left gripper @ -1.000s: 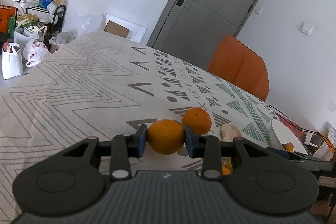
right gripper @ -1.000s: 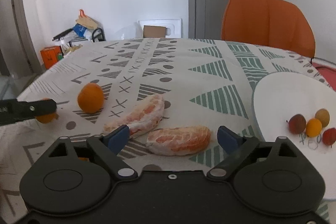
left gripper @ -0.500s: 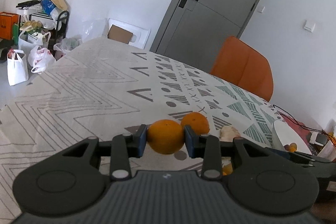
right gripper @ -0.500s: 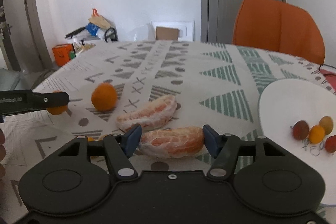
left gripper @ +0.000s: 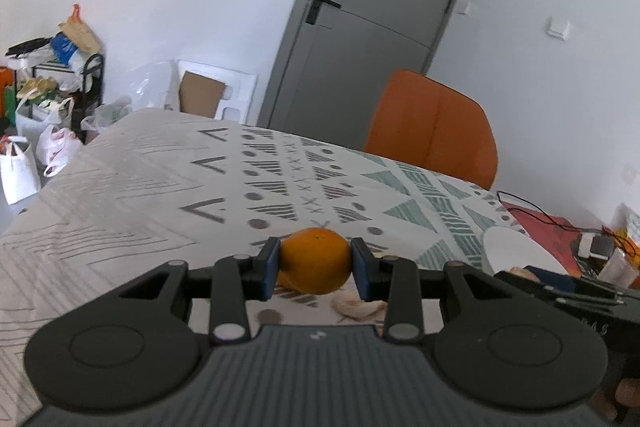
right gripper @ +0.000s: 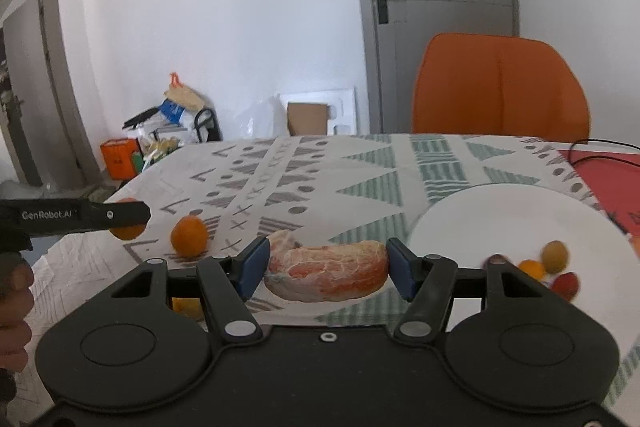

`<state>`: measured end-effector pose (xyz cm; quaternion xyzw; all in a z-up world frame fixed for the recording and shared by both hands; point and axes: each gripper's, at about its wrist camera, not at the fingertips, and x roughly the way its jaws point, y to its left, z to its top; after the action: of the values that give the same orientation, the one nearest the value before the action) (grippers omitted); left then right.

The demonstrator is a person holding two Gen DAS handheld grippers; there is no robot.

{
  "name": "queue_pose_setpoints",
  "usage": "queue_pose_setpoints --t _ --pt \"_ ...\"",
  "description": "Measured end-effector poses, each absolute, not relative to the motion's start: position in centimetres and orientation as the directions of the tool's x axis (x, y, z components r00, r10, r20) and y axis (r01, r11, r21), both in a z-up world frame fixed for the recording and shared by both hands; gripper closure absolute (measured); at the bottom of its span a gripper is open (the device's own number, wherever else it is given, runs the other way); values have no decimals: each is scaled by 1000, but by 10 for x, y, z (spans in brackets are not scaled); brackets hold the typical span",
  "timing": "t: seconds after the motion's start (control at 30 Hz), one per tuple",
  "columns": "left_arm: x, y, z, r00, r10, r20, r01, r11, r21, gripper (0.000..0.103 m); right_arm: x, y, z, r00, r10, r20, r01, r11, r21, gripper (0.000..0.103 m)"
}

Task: Organize fruits
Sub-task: 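Carry the orange and grapefruit segment in both grippers over the white plate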

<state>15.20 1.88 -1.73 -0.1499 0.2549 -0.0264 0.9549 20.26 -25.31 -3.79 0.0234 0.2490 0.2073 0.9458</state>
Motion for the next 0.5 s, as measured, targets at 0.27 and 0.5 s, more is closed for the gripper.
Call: queue_pose_setpoints --t 0.27,0.5 --pt "164 -21 -9 864 -169 -475 43 963 -264 67 204 -306 -38 839 338 -427 -291 941 172 42" --pt "178 -53 -11 848 -224 -481 115 963 -245 67 211 -347 -47 869 266 -417 -202 960 192 42"
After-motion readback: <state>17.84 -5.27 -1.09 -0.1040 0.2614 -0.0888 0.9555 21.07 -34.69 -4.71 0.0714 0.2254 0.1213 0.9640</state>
